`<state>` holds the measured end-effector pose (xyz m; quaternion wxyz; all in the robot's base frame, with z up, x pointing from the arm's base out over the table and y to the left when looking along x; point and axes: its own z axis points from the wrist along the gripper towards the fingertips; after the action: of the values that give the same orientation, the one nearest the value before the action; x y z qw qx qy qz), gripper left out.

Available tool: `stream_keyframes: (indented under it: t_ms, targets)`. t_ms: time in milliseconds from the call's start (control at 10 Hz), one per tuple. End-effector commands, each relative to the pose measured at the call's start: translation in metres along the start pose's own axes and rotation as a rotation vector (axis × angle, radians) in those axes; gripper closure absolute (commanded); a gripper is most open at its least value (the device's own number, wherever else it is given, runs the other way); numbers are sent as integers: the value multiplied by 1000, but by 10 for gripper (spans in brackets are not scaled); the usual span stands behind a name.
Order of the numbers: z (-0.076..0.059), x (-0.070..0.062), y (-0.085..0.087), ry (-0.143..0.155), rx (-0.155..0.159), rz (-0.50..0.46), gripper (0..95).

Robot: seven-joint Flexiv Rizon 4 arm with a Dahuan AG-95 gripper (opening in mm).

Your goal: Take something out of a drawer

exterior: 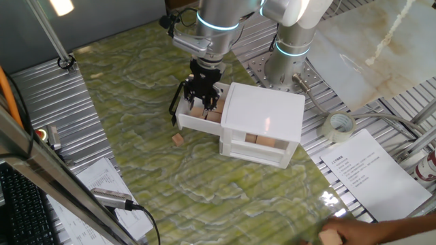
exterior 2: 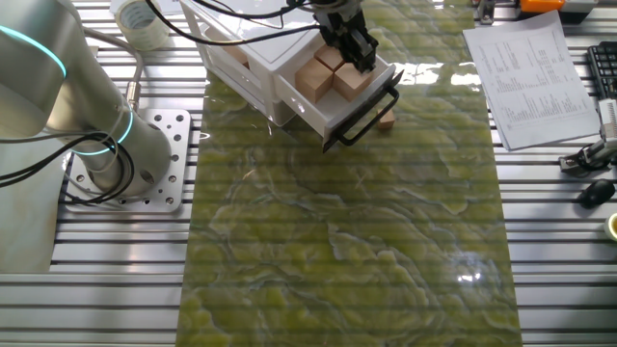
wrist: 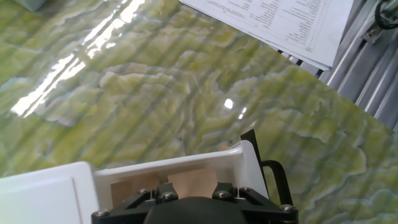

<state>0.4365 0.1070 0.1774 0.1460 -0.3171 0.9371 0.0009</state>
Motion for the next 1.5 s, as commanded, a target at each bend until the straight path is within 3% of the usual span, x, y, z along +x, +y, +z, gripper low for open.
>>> stream_keyframes:
  t_ms: [100, 600, 1500]
  targets:
    - [0, -1, 0, 0, -4, 0, 570]
    - [0, -1, 0, 10, -2, 5, 570]
    - [0, -1, 0, 65, -41, -28, 570]
